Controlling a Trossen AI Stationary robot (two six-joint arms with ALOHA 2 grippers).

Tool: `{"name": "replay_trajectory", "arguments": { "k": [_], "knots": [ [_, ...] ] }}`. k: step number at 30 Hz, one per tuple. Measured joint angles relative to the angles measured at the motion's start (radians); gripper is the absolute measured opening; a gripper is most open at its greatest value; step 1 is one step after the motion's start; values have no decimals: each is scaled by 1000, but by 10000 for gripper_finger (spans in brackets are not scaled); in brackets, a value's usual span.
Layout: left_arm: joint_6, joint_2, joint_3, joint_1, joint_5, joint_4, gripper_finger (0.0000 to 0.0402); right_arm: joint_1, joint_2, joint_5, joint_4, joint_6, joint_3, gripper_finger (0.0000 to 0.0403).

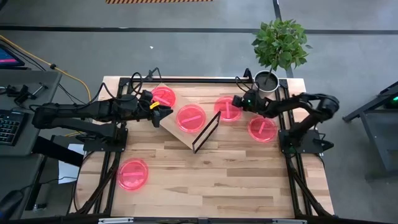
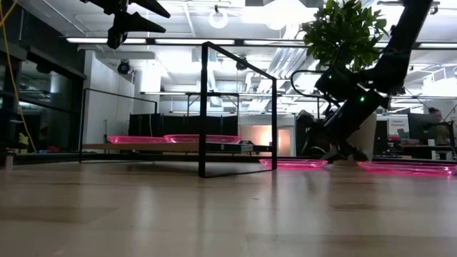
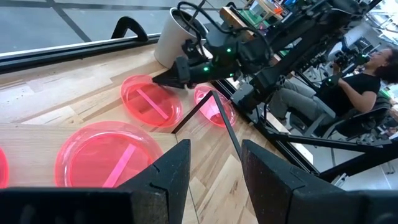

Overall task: Place and stack plates onto a shelf
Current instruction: Stack the pink plate on top of the right pink plate on the shelf

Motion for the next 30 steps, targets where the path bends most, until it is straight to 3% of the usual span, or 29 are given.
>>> {"name": "replay_trajectory", "arguments": {
  "k": [8, 16, 21, 30],
  "knots": [
    [-8, 0, 0, 0, -3, 0, 131, 0, 96, -4, 85, -2, 6, 170],
    [-8, 0, 0, 0, -26, 0, 131, 1, 97, -38, 31, -67, 6, 13],
    [-9, 0, 0, 0, -30, 0, 131, 0, 44, -60, 5, -56, -1, 2],
    [-9, 0, 0, 0, -32, 0, 131, -23, -188, -59, -81, -122, -4, 0]
  ]
}}
